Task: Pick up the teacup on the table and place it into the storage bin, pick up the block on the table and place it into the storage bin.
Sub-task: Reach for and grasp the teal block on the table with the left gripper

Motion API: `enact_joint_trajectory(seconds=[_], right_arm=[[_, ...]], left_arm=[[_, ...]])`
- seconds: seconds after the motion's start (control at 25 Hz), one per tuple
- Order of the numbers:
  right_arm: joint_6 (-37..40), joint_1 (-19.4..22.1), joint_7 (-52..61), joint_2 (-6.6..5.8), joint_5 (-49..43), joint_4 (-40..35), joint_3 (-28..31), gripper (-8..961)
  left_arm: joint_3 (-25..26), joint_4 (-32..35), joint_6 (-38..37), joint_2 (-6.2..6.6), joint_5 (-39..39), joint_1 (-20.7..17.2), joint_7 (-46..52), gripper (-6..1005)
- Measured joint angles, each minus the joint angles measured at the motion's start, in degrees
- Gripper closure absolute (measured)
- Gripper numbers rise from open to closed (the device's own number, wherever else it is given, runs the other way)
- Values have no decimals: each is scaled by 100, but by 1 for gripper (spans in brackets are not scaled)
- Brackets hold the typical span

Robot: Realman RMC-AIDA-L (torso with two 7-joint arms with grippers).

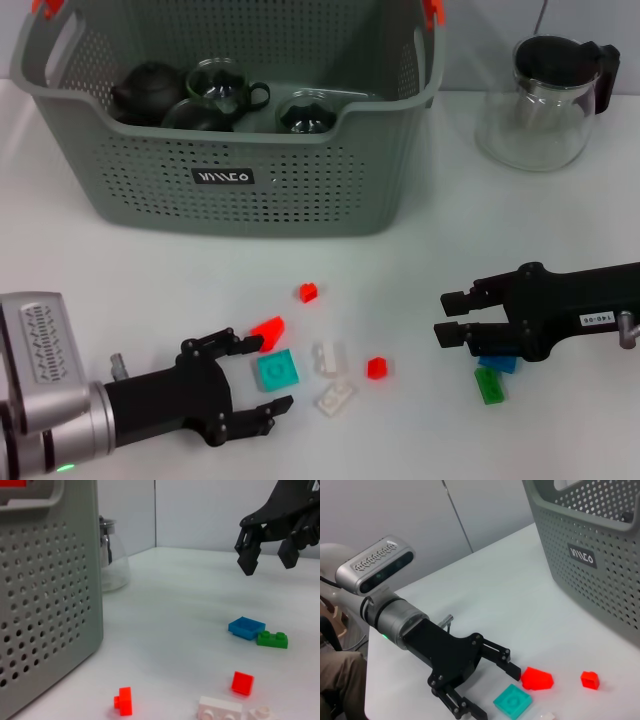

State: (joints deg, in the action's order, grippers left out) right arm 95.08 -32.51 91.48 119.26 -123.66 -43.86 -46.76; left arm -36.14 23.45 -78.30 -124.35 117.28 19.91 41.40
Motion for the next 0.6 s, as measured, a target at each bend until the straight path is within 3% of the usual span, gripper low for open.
enact_joint_trajectory(seconds=[0.6], right_arm=[[-5, 0, -3, 0, 0, 0, 0, 491]], left_arm=[[-77, -44, 90, -6, 6, 61, 55, 354]])
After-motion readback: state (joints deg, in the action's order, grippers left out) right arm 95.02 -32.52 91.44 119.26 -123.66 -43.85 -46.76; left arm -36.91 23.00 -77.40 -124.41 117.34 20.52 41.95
